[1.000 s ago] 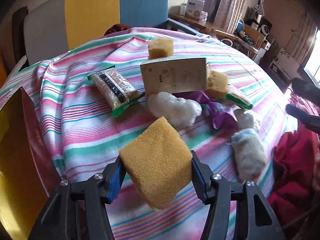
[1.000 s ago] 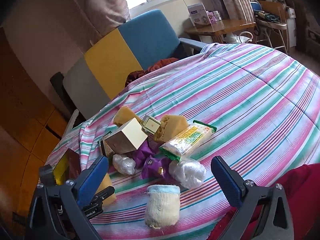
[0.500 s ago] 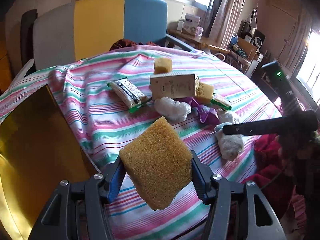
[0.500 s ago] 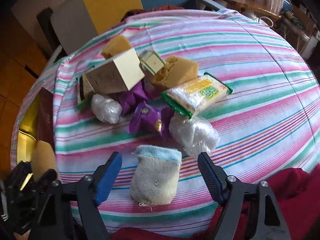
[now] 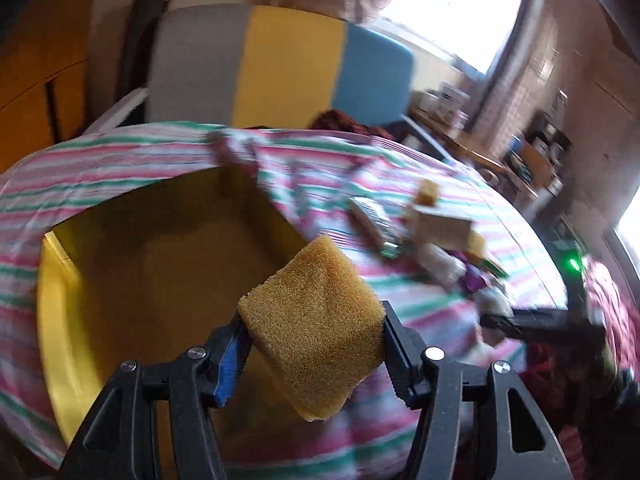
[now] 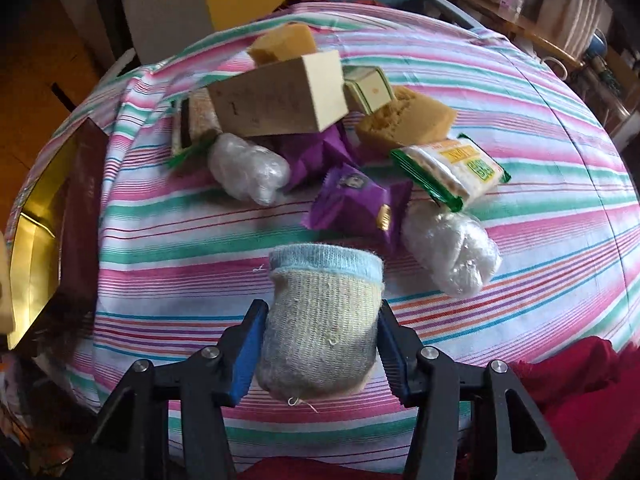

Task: Organize objects
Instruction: 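Grasp the yellow sponge with the left gripper while the right grasps the knitted cylinder, then carry the yellow sponge into the gold box and open the left gripper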

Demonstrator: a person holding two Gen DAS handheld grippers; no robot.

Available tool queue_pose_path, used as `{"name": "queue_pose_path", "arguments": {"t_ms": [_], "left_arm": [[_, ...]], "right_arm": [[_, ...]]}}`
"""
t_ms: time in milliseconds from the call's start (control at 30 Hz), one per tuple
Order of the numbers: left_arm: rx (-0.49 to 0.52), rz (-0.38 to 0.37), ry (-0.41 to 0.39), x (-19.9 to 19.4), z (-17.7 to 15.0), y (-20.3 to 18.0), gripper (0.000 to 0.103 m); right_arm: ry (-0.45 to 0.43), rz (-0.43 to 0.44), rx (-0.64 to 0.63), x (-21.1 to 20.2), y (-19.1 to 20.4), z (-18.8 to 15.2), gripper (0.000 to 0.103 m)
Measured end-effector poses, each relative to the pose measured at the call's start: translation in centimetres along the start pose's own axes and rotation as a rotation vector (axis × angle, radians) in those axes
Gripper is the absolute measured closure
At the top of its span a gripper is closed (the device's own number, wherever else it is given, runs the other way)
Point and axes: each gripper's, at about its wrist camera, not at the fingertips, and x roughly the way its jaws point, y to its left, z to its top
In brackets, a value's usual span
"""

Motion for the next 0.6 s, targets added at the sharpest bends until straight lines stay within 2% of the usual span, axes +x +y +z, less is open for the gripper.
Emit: {"name": "queue_pose_path", "arguments": {"t_ms": [100, 167, 300, 533, 600], "left_arm": [[-0.073, 0.094, 0.001, -0.1, 1.6, 5.4, 0.043], [-0.098, 0.160, 0.015, 0.5, 2.6, 8.5, 0.043], [-0.152, 0.230, 0.047, 2.4, 4.4, 13.4, 0.043], [-0.216, 0.320, 0.150, 7.1, 5.0, 17.8, 0.042], [-0.197, 0.340, 0.173, 7.9, 5.0, 18.1, 0.042]], "right_arm": [[-0.028, 0.042, -0.045, -0.2, 1.2, -0.3, 0.049], [-0.029, 0.035, -0.066, 0.2, 1.5, -0.3, 0.049], [-0.032, 0.041, -0.070, 0.9, 2.3, -1.0, 0.049], [-0.046, 0.057, -0.069, 1.6, 3.2, -1.1, 0.049], [-0.047, 0.060, -0.071, 1.7, 3.2, -1.1, 0.049]]}}
